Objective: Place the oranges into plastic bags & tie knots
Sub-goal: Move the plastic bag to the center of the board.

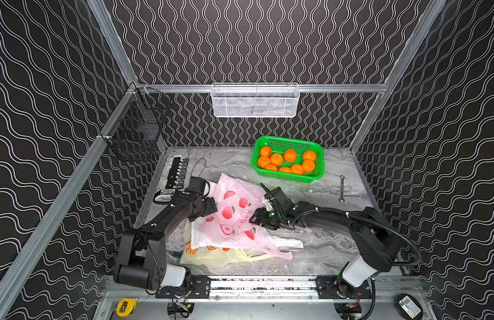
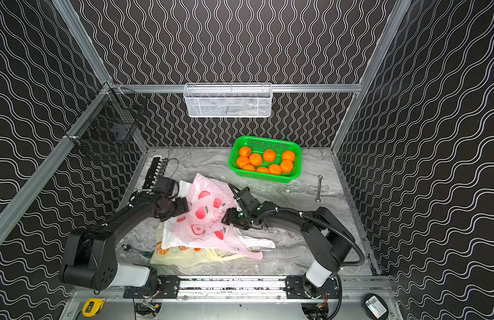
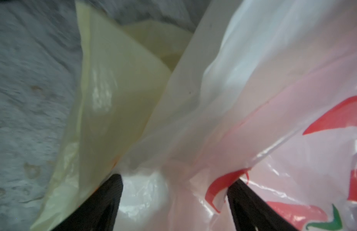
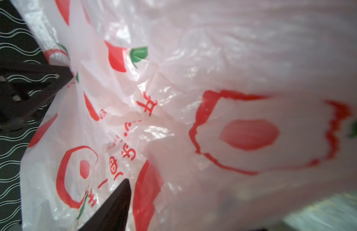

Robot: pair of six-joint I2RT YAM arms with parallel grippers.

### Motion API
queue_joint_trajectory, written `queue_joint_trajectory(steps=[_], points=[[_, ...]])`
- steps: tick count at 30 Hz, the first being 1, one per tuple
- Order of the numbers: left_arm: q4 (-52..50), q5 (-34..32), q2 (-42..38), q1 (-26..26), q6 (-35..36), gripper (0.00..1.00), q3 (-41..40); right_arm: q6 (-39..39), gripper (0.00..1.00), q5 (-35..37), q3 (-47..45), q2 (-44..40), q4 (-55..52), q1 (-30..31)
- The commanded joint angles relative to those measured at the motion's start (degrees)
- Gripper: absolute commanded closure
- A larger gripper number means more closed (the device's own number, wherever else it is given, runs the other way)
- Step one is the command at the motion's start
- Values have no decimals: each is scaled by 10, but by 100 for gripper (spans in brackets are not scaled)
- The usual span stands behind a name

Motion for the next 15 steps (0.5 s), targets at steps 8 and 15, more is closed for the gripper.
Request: queue_joint_trajectory(steps=[8, 15], points=[[-116, -68, -79, -9, 82, 3, 113, -37, 0, 217, -30, -213, -108, 3], [-150, -141, -72, -249, 57, 5, 198, -88, 0, 324, -34, -317, -205, -57]])
